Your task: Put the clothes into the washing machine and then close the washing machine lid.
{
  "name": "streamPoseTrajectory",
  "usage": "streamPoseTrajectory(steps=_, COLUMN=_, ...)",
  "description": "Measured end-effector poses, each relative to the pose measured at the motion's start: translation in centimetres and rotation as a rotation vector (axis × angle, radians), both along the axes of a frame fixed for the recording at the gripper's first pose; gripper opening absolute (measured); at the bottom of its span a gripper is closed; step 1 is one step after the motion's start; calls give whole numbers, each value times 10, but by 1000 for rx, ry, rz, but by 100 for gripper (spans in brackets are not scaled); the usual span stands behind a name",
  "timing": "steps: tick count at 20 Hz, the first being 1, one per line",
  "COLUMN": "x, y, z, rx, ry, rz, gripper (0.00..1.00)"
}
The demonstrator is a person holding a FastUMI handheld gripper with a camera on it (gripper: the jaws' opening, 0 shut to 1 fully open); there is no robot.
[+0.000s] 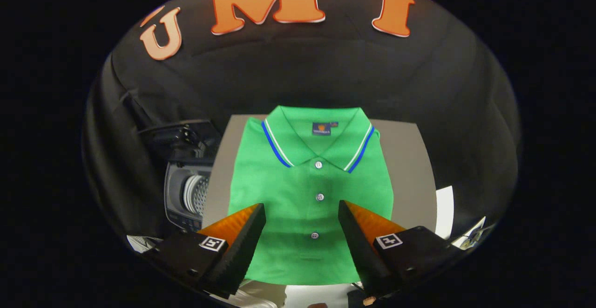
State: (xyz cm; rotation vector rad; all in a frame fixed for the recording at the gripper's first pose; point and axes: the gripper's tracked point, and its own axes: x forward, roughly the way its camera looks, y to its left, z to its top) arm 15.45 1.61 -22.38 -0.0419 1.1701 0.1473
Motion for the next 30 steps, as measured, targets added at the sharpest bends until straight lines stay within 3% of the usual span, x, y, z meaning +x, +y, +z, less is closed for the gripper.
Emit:
streamPoseTrajectory(steps=7, x=-3, y=2, z=-21, rx=51, ry=94, rz=5, gripper=100)
streamPoseTrajectory(steps=11, x=-5, y=9, z=-21, rx=74, ry=85, rz=32, gripper=58)
streamPoseTrajectory(steps=15, x=-5, y=14, z=-14, rx=238, ry=65, rz=-25, gripper=17)
streamPoseTrajectory(steps=16, x=-2, y=12, z=-16, rx=276, ry=21, rz=-33, gripper=11)
streamPoseTrajectory(steps=18, x=-3, y=12, z=-12, rx=366, ry=-130, rz=-60, gripper=9)
streamPoseTrajectory(steps=21, x=0, y=9, z=-2, rx=426, ry=-528, rz=-109, gripper=8)
streamPoseTrajectory(steps=23, x=-1, y=10, z=5, rx=446, ry=-721, rz=-134, gripper=8)
streamPoseTrajectory(steps=28, x=-28, y=-3, z=69, rx=504, ry=-1072, rz=-50, gripper=8)
streamPoseTrajectory(steps=30, x=-42, y=-12, z=88, rx=465, ry=-1160, rz=-1, gripper=8)
